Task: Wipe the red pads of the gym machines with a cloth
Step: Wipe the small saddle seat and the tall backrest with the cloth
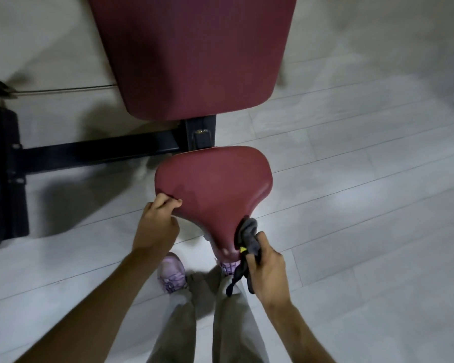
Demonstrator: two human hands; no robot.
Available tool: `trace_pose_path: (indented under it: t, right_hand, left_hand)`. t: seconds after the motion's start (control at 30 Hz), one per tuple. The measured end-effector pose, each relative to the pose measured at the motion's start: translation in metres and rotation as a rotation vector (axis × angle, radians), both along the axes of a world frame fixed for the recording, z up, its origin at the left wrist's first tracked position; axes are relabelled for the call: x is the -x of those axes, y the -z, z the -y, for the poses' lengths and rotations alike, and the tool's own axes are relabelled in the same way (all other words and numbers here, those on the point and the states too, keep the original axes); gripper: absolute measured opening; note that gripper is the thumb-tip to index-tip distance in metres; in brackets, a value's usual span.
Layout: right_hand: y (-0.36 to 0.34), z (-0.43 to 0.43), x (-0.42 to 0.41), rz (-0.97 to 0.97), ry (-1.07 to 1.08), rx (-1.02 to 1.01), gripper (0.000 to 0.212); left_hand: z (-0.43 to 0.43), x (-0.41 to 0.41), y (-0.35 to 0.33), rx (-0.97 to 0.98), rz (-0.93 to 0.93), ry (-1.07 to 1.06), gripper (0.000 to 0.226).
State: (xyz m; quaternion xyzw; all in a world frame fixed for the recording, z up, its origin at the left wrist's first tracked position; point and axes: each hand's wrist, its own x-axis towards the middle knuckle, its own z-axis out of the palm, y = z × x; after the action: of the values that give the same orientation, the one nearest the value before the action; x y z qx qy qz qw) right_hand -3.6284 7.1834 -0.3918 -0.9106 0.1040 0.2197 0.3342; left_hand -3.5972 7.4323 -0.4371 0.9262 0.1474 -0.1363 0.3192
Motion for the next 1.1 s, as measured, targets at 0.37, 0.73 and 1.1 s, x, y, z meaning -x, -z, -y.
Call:
trace_pose_path:
  t: [0.37,0.73,1.1]
  right_hand:
    - [0.002,-0.039,-0.017,0.048,0.218,0.144,0.015]
    - [-0.006,-0.072,0.011,-0.344,1.287,-0.311,0.022]
    - [-0.032,-0.049,0.009,-0.511,1.274,-0.807,0.013]
  left_hand:
    - [-0.008,0.011,0.000,0.046,-0.003,0.049,0.059]
    - [-0.017,0.047,-0.011,0.175,-0.022,0.051,0.055]
    - [-0.058,0.065,-0.015,0.173,-0.067,-0.074,0.038]
